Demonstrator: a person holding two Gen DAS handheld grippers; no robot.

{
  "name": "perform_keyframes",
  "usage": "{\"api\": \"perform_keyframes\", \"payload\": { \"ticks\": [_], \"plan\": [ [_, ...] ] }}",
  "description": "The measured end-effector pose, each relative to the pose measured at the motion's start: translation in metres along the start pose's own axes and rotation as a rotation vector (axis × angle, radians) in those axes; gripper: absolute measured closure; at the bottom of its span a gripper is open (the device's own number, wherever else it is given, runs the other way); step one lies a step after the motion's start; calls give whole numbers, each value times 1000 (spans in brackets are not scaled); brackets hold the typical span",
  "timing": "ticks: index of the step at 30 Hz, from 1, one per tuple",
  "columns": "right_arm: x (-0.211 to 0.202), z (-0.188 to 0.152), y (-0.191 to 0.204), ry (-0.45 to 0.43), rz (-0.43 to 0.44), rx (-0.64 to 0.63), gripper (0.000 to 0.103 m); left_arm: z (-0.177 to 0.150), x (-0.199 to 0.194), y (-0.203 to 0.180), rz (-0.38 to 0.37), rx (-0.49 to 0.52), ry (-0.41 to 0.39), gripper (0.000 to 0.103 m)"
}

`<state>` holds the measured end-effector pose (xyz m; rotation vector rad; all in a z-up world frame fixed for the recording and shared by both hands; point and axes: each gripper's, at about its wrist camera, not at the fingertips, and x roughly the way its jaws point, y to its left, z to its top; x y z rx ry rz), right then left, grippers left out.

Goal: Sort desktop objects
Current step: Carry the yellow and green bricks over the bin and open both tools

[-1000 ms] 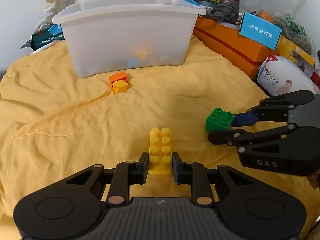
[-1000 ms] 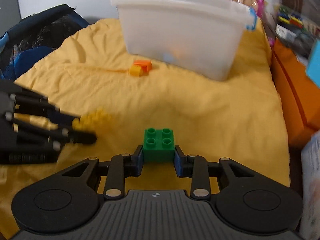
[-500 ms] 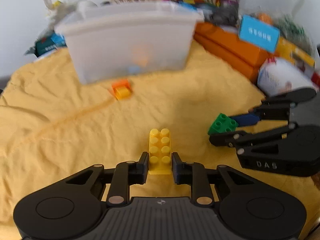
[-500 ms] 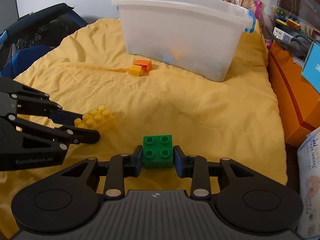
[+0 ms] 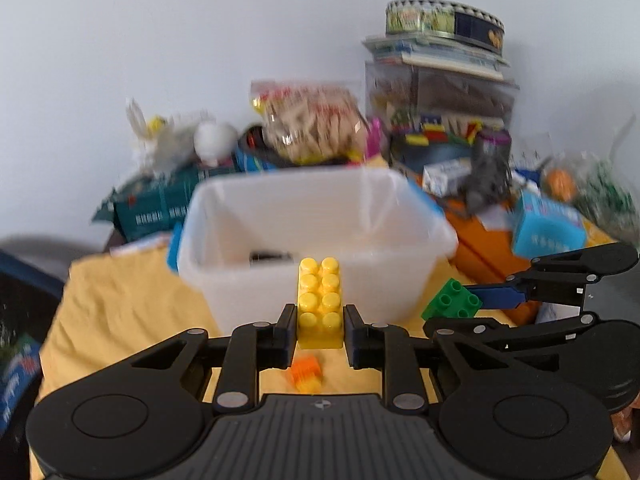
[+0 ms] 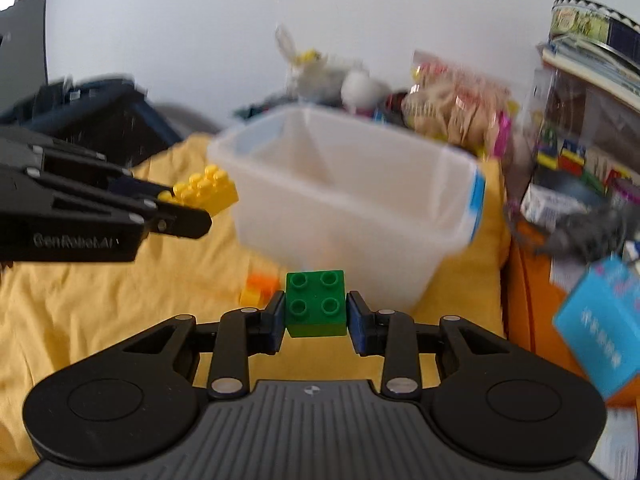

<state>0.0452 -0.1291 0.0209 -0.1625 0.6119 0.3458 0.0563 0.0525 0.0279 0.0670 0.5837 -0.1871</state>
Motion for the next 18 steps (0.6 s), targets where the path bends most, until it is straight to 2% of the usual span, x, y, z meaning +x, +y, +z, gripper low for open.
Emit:
{"api": "perform_keyframes", "payload": {
  "ticks": [5,8,13,16,18],
  "plan": [
    [6,37,-14,-70,-29,19,68,33,8,5,35,20,-44,76],
    [12,54,-19,-96,-51,-1,67,51,18,12,49,-9,-48,76],
    [36,68,-29,-86,-44,20,67,69,39,22,71,-14,-49,76],
    [57,74,-38,-65,-68,39,67,75,62,31,55,-54,-12,76],
    [71,80,-46,-46,-77,70,67,75,81,35,72,-51,9,76]
  ]
}}
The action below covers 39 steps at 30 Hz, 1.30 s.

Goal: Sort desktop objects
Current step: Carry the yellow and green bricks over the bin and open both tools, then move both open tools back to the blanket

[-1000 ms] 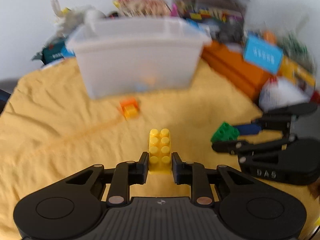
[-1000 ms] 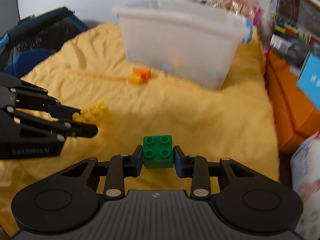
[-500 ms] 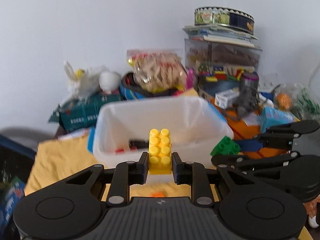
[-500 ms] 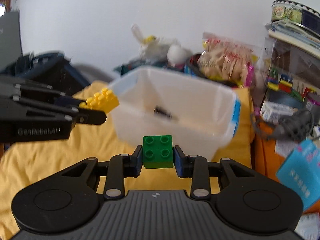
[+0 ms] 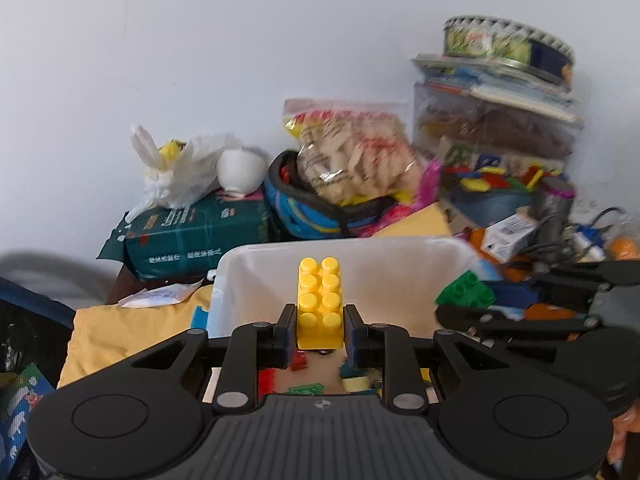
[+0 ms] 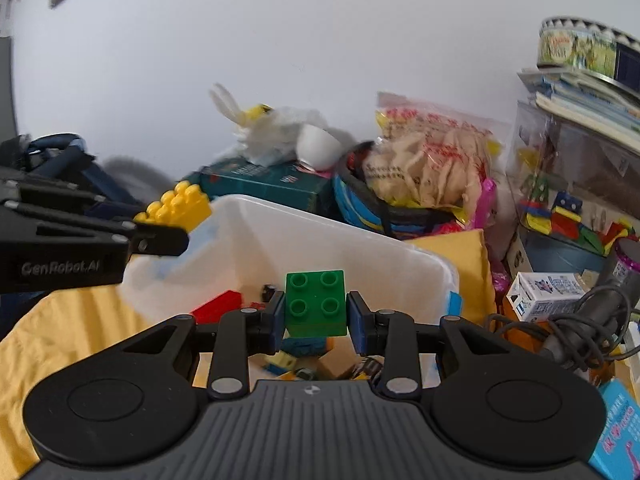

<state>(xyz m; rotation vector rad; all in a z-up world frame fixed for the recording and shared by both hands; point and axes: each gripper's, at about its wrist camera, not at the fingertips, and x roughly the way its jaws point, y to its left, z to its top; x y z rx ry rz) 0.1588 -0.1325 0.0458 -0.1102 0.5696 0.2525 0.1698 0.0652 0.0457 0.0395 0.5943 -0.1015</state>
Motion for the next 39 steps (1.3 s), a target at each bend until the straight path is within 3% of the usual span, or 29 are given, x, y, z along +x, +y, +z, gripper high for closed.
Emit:
{"api": "perform_keyframes", "payload": {
  "ticks": [4,6,9,13,18,21,25,27,31,34,39],
  "plan": [
    [26,5,-8,43,-53,29,66,-4,28,1,13,20,50,69],
    [33,4,-10,67,-66,31,59,-9,30,2,5,12,58,67],
    [30,1,-14,63,-54,43,59,-14,23,4,-9,25,42,61],
    [19,1,-15,37,-32,68,59,-20,2,9,-32,-3,13,61],
    [-9,-19,-7,19,30,9,59,-58,-28,8,-49,10,3,59],
    [-19,-44,1,38,53,-31,60,-90,-25,2,-68,26,64,59],
    [-35,-67,20,-3,9,-145,59,-123,1,-4,-99,-20,182,60],
    [-39,-74,27,5,45,-160,60,-131,13,-9,-94,-23,213,60],
    [-35,-91,30,68,59,-125,61,-140,35,-16,-101,-50,250,62],
    [-32,-101,25,102,51,-88,61,-143,50,-18,-103,-51,290,82],
    [-24,-107,20,128,48,-68,61,-148,39,-10,-126,-27,294,82]
  ]
}}
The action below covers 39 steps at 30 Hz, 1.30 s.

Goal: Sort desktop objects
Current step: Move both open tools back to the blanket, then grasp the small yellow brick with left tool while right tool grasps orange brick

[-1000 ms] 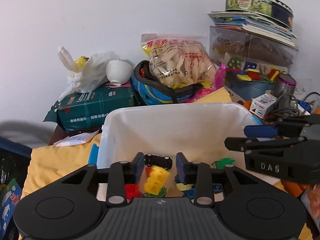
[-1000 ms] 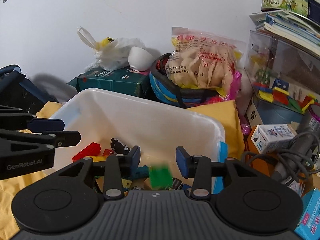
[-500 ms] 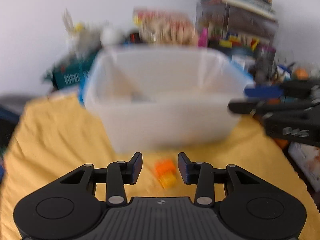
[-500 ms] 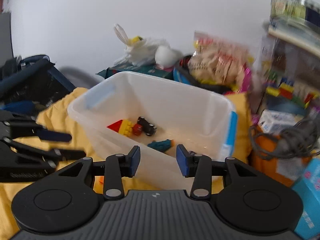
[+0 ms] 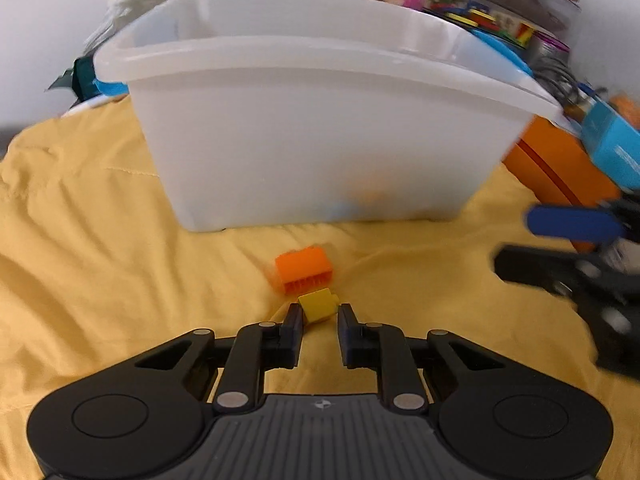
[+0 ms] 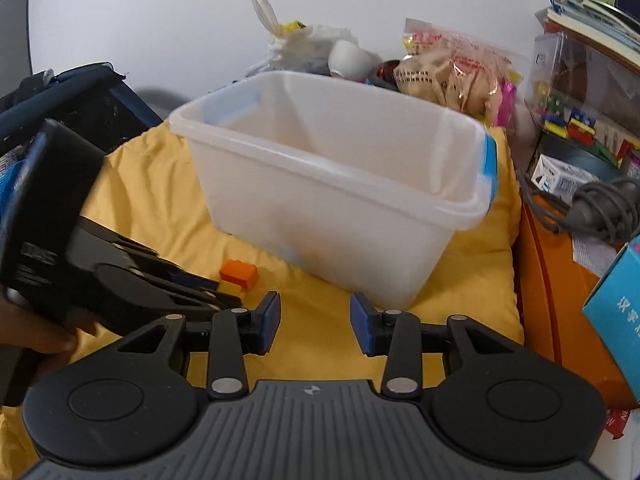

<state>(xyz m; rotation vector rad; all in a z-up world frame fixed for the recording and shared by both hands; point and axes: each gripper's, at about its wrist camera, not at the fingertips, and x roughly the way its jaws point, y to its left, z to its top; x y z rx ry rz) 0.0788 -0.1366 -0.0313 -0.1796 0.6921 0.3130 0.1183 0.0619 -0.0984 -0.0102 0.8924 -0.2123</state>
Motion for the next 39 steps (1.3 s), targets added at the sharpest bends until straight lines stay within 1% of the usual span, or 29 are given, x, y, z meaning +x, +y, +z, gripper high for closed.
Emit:
{"api": "perform_keyframes", "payload": {
  "ticks": [3,6,9,11,14,17,19,20,21,26,32,35,39],
  "plan": [
    [15,0,2,17,55,17,61,-14,-20,1,-13,37,-1,82],
    [33,4,7,29,122,42,61,-35,-39,6,-23,24,21,82],
    [51,10,19,29,153,29,60,-56,-50,6,-13,22,41,82],
    [64,14,27,29,161,23,58,-65,-52,5,-4,19,46,81],
    [82,19,33,50,163,33,57,-71,-54,5,-6,-7,47,81],
    [100,22,42,96,164,41,54,-74,-54,6,-9,-29,46,81],
    [106,19,47,143,141,27,58,-74,-52,6,-8,-39,40,81],
    [105,17,48,139,136,27,60,-74,-52,6,-9,-42,35,81],
    [100,15,49,134,134,17,64,-75,-51,7,-10,-43,32,81],
    [69,-2,48,126,123,-23,64,-76,-51,6,-13,-45,27,81],
    [24,-32,40,142,76,2,64,-75,-47,6,-22,-37,23,81],
    [13,-42,43,153,56,22,64,-73,-45,6,-18,-37,15,78],
    [0,-57,38,167,40,61,64,-70,-42,4,-17,-26,8,77]
  ]
}}
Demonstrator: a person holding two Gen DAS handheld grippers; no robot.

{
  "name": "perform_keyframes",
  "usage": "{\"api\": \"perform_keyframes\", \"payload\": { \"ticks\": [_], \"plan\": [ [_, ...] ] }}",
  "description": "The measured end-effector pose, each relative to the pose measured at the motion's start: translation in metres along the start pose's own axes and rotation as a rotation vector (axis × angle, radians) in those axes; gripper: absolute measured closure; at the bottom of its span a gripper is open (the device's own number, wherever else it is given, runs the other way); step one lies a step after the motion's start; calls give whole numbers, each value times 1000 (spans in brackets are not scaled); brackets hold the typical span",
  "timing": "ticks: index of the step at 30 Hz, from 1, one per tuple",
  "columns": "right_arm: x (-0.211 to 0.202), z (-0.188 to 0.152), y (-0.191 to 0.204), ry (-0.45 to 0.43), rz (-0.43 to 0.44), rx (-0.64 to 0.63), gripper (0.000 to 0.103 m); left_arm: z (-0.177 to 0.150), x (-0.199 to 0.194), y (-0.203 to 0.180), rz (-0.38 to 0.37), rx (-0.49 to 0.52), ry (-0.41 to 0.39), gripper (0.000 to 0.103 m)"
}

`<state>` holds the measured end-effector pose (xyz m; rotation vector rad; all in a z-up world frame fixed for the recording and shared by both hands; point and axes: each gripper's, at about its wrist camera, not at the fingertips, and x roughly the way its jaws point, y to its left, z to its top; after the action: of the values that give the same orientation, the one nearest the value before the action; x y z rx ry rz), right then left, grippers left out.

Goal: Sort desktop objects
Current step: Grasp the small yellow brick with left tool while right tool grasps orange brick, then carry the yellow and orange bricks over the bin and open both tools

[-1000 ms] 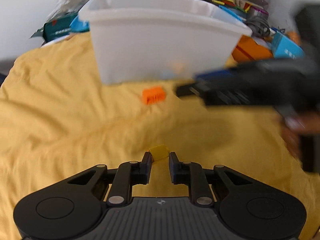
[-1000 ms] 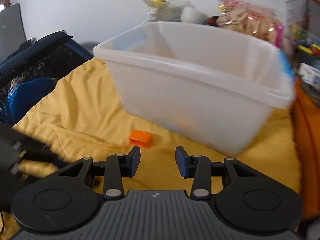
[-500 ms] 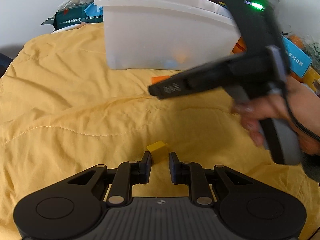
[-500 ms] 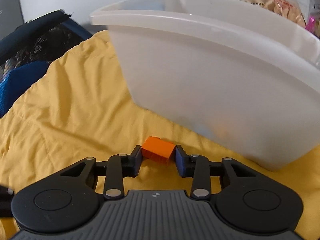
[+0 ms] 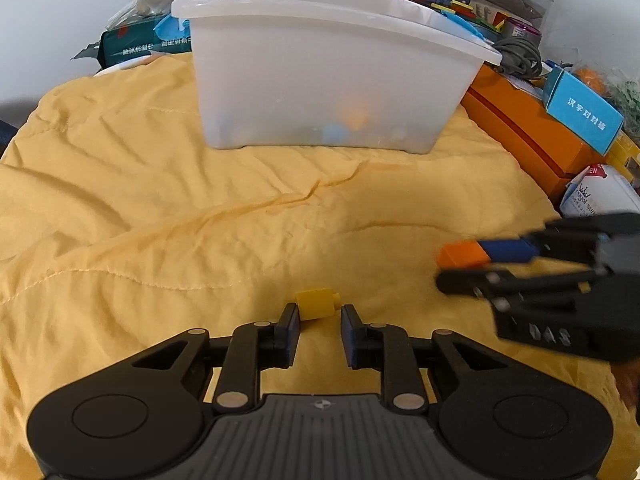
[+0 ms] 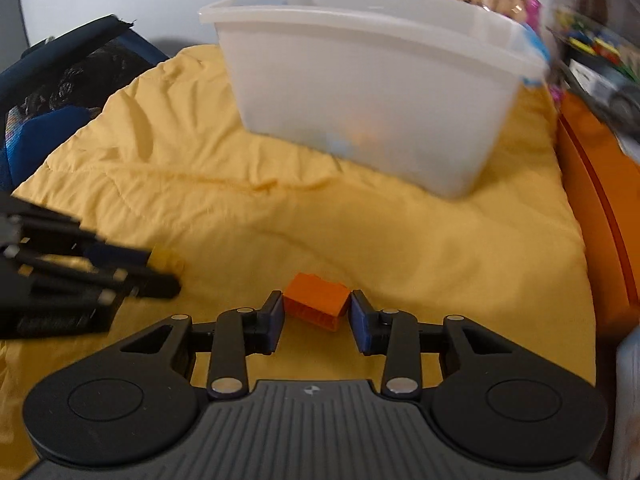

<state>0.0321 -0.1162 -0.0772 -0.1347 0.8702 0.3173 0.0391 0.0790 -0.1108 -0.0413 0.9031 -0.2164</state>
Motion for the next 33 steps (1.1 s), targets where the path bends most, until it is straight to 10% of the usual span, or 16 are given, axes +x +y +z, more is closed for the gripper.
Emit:
{"api": "perform_keyframes", "payload": {
  "ticks": [16,33],
  "plan": [
    [-1,-7,3,18,-1,-34,63,7,-14,-14,-17,26,-40,78],
    [-50,52,-22,-114,-67,-18,63,81,-73,-33,7,97,-265,78]
  ]
}}
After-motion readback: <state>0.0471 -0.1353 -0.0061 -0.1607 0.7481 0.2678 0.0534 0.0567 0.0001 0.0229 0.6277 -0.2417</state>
